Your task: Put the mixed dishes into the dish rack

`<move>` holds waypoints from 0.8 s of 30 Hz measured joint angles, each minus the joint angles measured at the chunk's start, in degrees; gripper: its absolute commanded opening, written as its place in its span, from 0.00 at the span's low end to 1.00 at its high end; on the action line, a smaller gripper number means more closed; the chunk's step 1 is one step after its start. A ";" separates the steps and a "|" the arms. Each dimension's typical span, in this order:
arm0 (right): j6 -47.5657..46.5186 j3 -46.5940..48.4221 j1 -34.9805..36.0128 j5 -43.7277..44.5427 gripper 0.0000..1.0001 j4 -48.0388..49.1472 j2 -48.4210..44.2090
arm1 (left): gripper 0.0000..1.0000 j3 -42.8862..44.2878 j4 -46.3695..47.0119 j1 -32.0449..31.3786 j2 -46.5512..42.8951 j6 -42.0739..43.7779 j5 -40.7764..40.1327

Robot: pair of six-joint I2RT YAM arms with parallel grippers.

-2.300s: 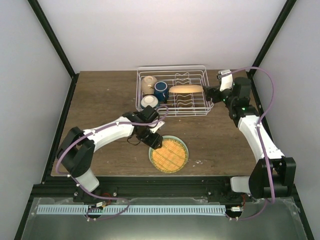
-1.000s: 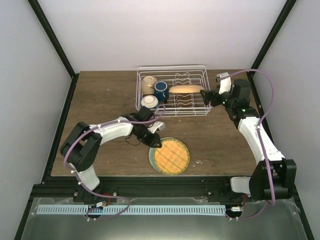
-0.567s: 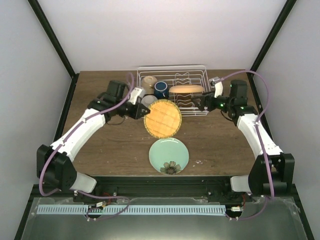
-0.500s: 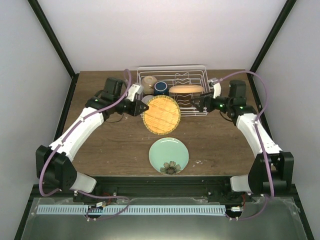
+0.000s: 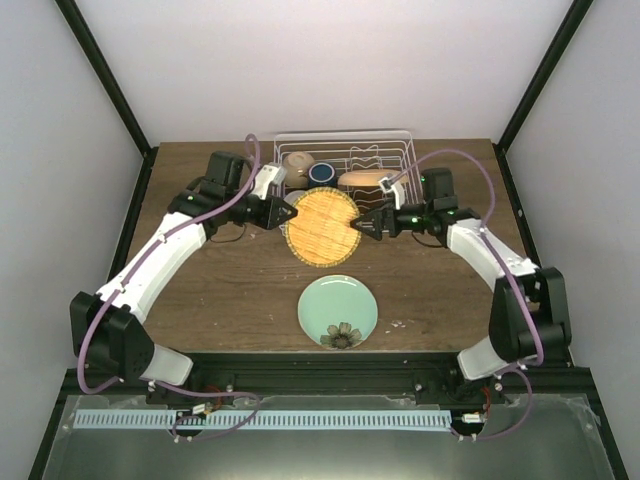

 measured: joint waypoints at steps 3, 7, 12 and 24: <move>-0.24 0.00 1.62 -0.44 0.81 0.17 3.17 | 0.00 0.31 0.04 0.00 0.00 -0.20 0.39; 0.22 0.44 3.23 -2.91 0.61 1.49 4.52 | 0.00 0.31 0.07 0.00 0.02 -0.48 0.44; 1.42 1.40 4.20 -6.80 0.17 4.96 4.57 | 0.00 0.24 0.72 0.00 0.00 -1.01 0.42; 0.57 2.38 4.52 -4.92 0.01 3.15 2.89 | 0.66 -0.76 2.56 0.26 0.31 -0.96 -1.03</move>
